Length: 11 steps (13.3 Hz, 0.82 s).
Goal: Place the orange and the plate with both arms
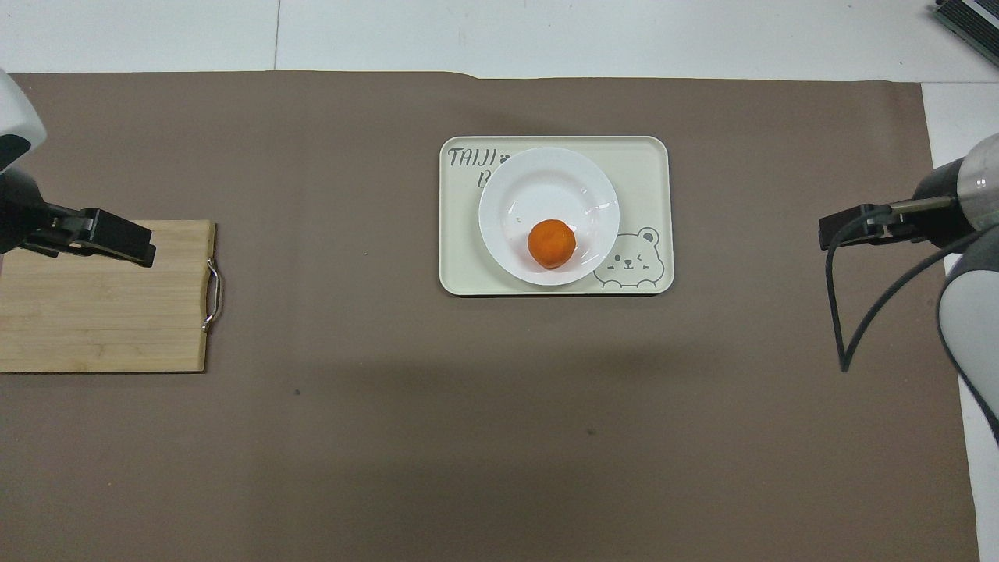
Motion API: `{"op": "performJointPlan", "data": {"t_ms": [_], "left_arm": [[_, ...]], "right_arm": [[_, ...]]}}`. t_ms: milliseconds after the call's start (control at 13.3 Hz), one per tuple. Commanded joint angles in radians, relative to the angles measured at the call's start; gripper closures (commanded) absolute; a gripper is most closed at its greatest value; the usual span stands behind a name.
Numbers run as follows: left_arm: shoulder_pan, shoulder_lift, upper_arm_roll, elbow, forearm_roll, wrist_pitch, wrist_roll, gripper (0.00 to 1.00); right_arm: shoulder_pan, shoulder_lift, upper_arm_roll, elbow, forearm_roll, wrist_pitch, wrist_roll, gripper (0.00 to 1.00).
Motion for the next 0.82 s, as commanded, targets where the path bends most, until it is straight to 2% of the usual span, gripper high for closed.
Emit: {"op": "performJointPlan", "data": {"t_ms": [0,375,750], "left_arm": [[0.016,-0.018,-0.012,-0.017,-0.002,-0.009,-0.006,0.0],[0.016,-0.018,-0.012,-0.017,-0.002,-0.009,-0.006,0.0],[0.016,-0.018,-0.012,-0.017,-0.002,-0.009,-0.006,0.0]], "right_arm": [[-0.001,0.016,0.008,0.027,-0.044,-0.025,0.036,0.0],[-0.006,0.016,0.005,0.032,0.038,-0.064,0.089,0.0],[-0.006,0.007,0.004,0.022,0.049,-0.071,0.095,0.0]]}}
